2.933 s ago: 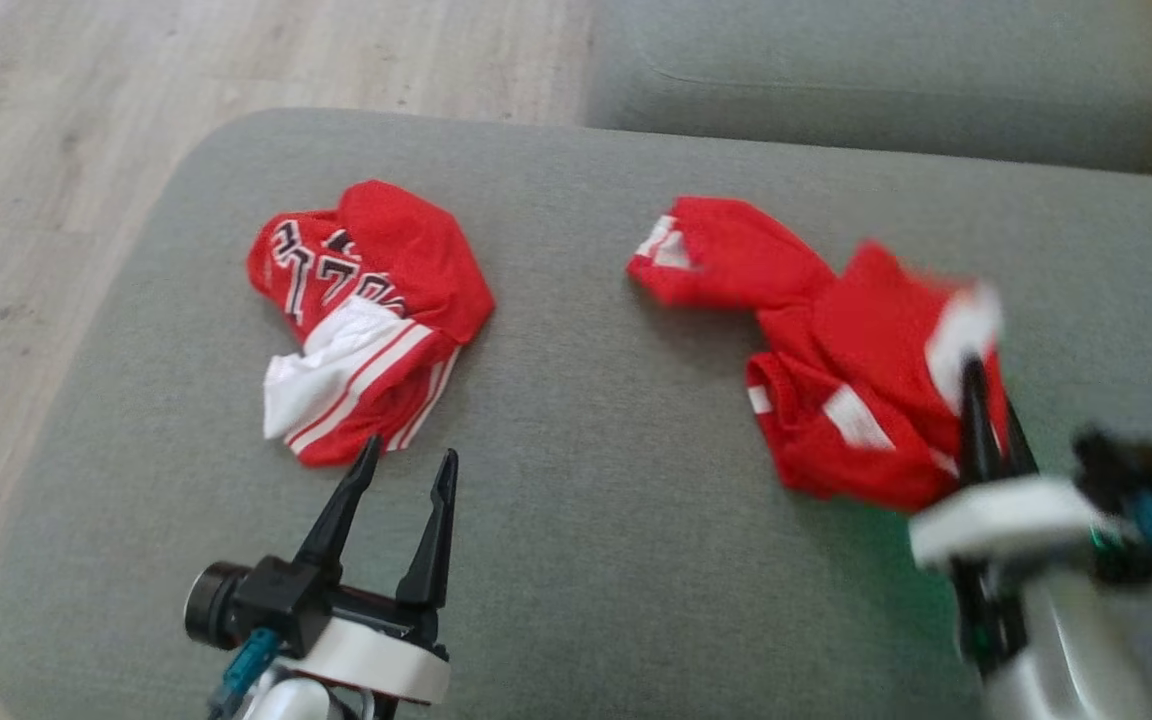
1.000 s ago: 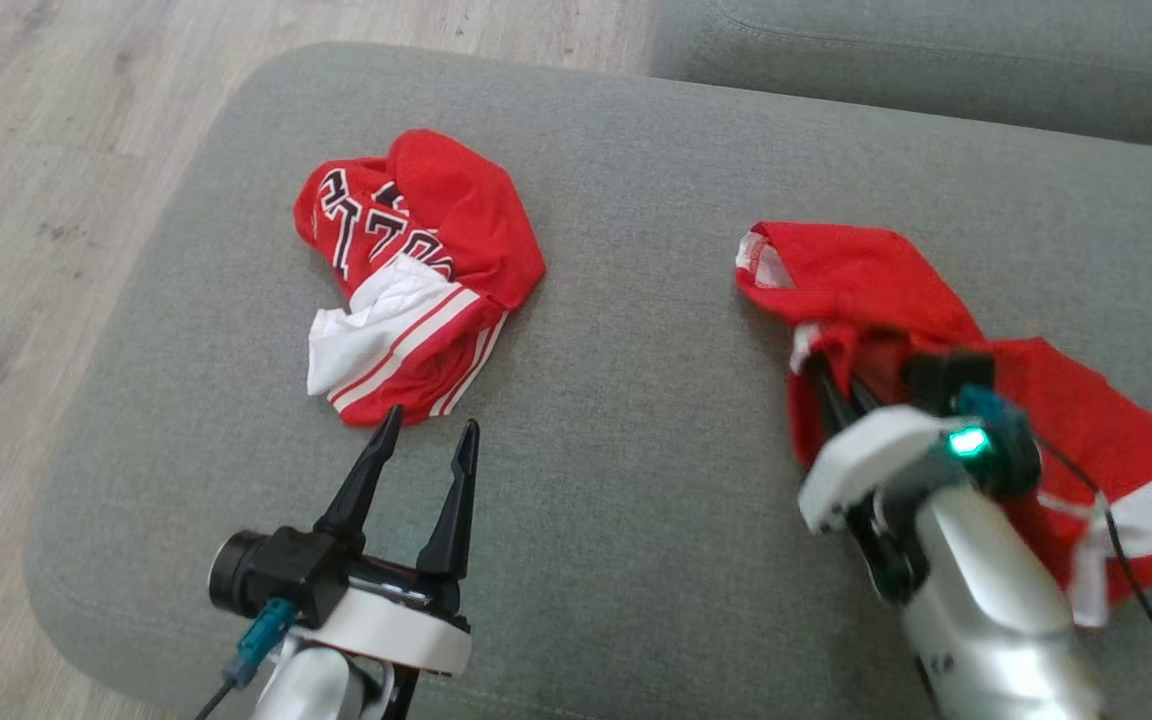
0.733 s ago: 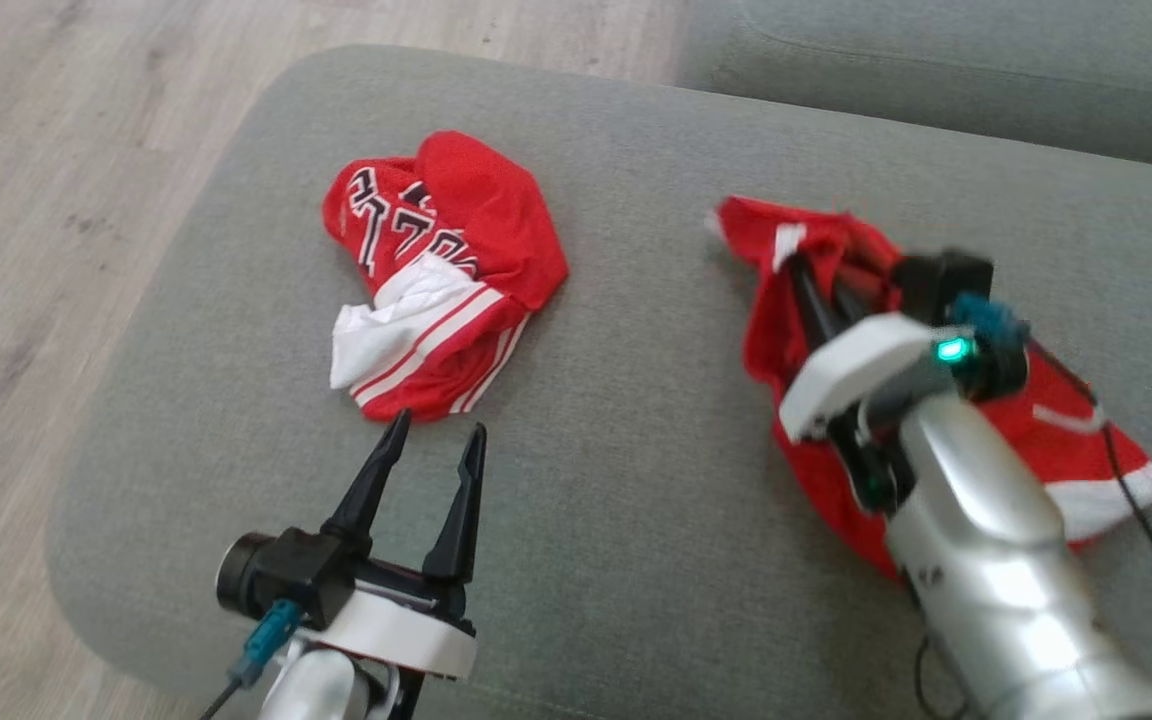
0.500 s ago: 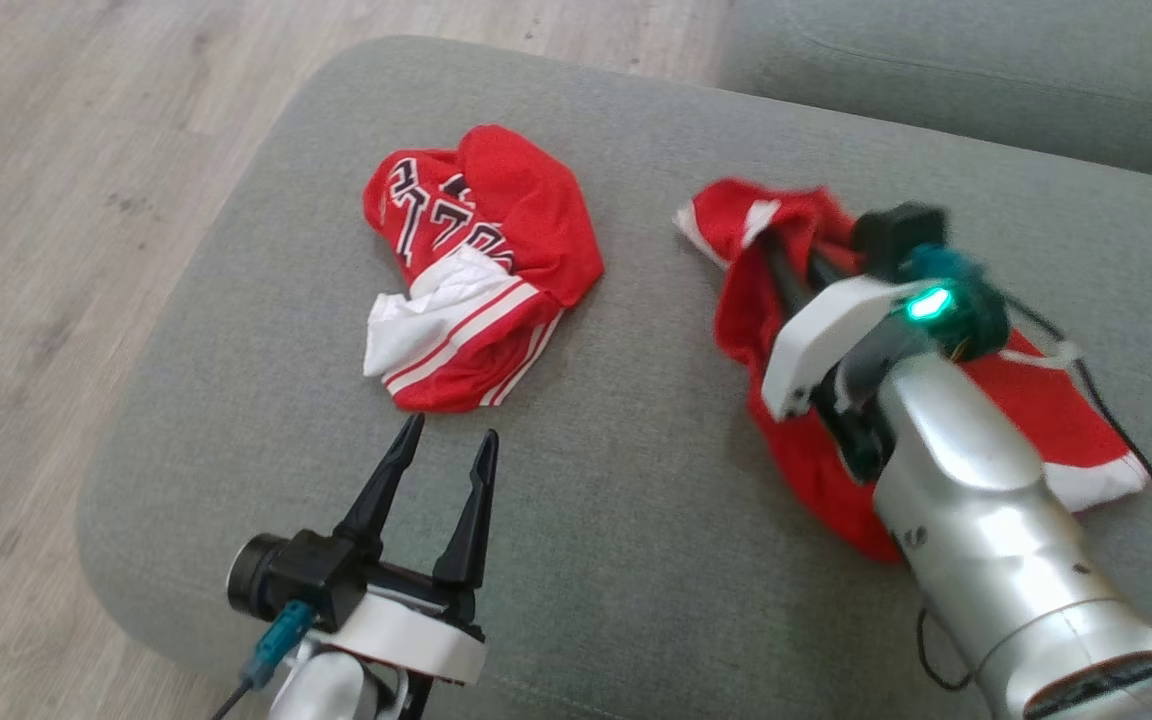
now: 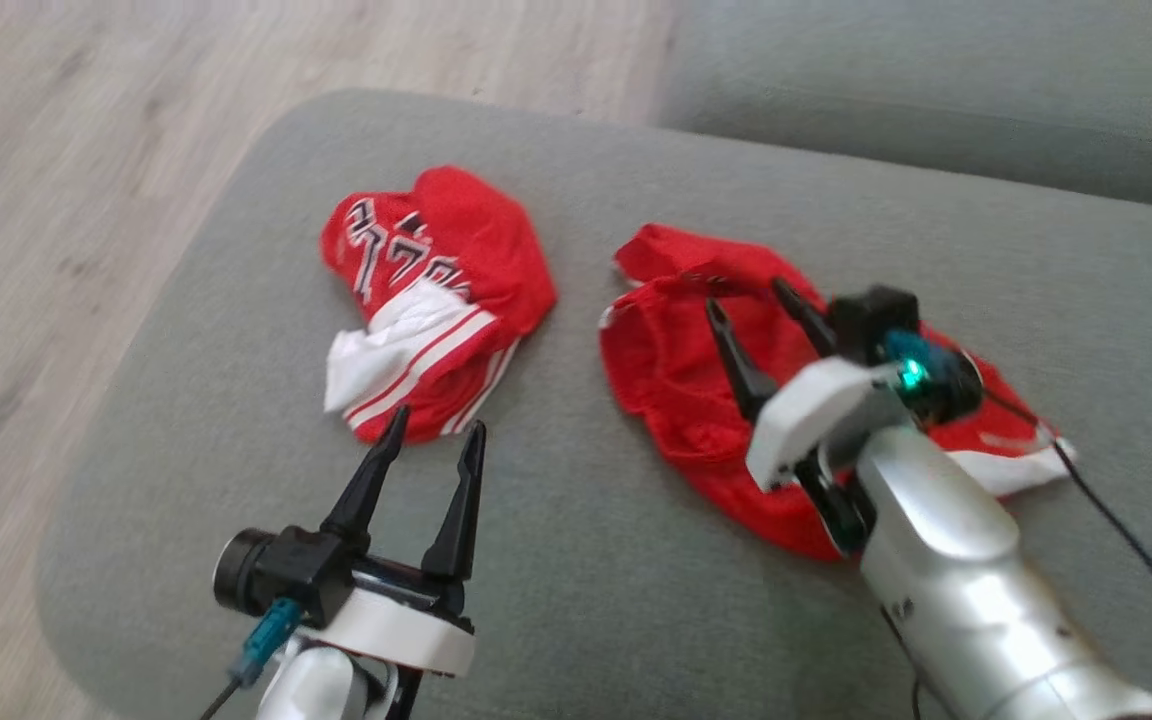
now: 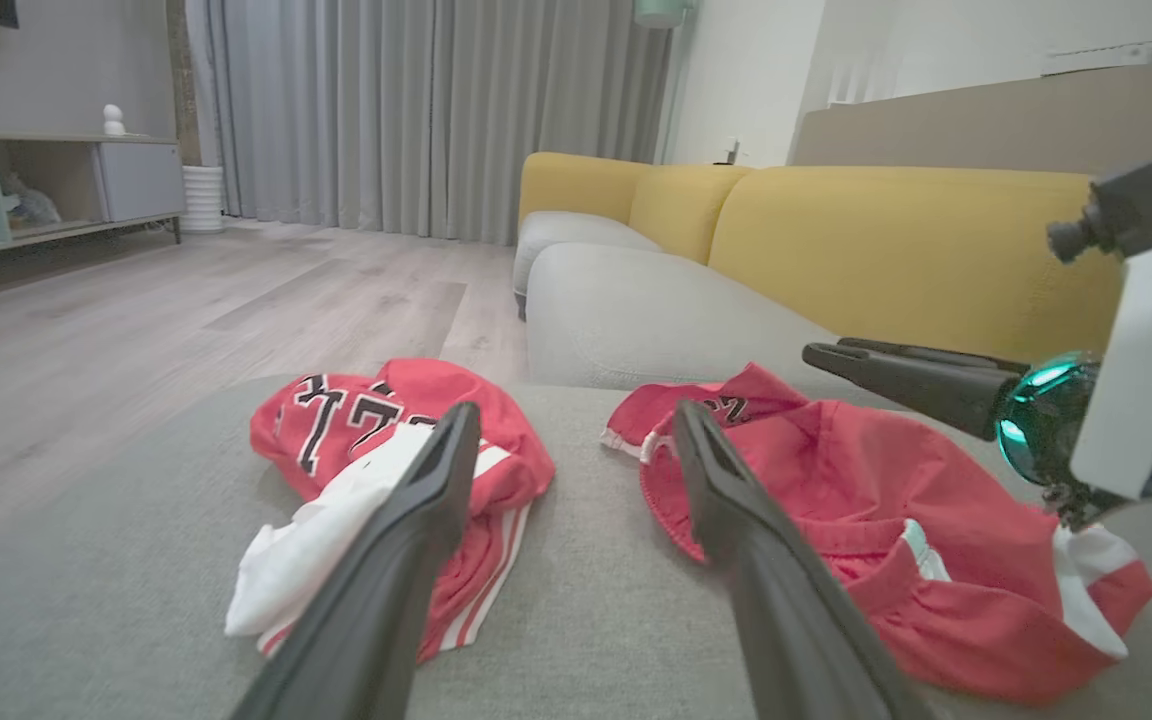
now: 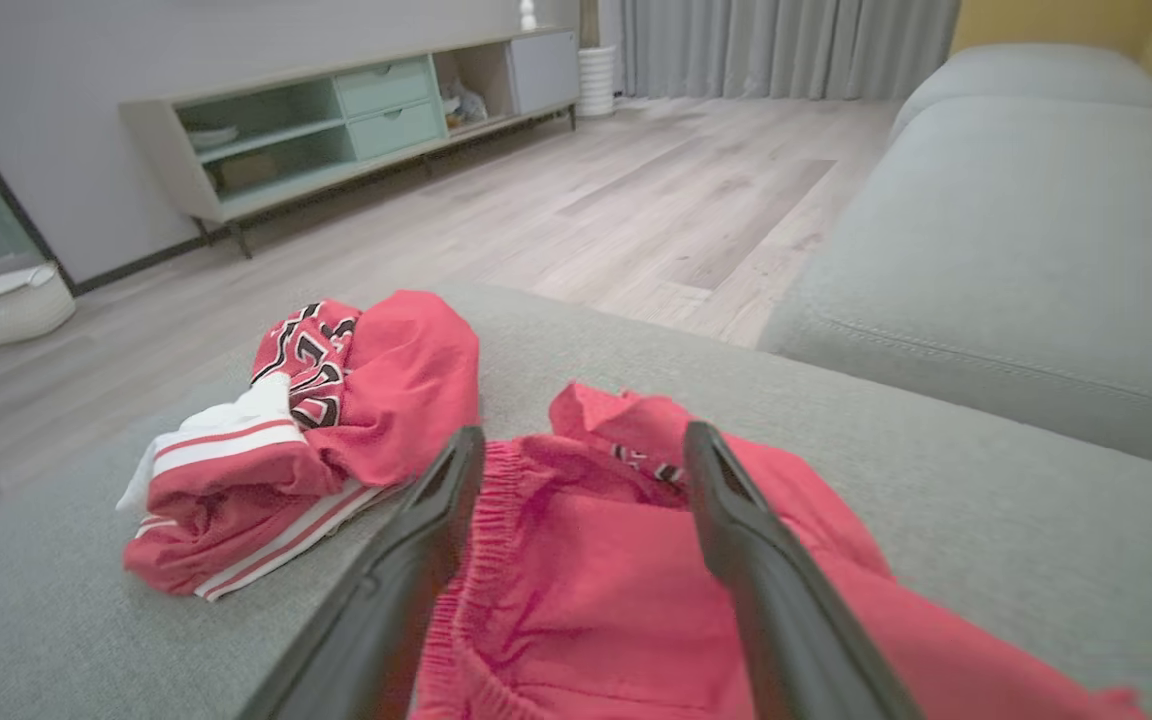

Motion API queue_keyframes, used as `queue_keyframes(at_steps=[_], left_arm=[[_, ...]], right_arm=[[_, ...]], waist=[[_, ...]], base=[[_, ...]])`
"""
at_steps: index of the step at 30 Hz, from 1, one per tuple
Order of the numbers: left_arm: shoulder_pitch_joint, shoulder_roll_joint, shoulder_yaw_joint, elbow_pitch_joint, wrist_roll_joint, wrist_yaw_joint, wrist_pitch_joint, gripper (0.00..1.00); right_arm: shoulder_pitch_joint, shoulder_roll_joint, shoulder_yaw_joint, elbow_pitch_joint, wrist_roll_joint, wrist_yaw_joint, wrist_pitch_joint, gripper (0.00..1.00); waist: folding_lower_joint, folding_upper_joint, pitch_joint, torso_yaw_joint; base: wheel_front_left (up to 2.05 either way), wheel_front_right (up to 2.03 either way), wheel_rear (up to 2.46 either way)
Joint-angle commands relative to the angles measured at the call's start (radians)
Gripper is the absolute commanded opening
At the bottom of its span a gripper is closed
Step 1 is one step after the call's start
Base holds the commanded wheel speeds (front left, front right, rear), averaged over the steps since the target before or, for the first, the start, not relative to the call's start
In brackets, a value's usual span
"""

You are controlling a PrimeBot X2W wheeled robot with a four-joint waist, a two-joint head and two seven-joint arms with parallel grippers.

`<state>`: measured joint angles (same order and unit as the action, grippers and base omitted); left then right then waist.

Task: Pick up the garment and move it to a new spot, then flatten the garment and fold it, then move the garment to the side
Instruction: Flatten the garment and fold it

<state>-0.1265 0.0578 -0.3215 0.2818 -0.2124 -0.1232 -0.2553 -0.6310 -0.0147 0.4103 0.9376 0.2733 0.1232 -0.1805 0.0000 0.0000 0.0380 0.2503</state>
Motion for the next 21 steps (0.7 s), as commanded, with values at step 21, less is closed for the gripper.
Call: queue_keyframes(at_steps=[21], left_arm=[[-0.068, 0.014, -0.033, 0.004, 0.003, 0.007, 0.008, 1.0]], right_arm=[[0.616, 0.014, -0.449, -0.707, -0.172, 0.008, -0.081, 1.0]], waist=[[0.0, 0.0, 0.003, -0.222]], base=[[0.0, 0.0, 0.0]])
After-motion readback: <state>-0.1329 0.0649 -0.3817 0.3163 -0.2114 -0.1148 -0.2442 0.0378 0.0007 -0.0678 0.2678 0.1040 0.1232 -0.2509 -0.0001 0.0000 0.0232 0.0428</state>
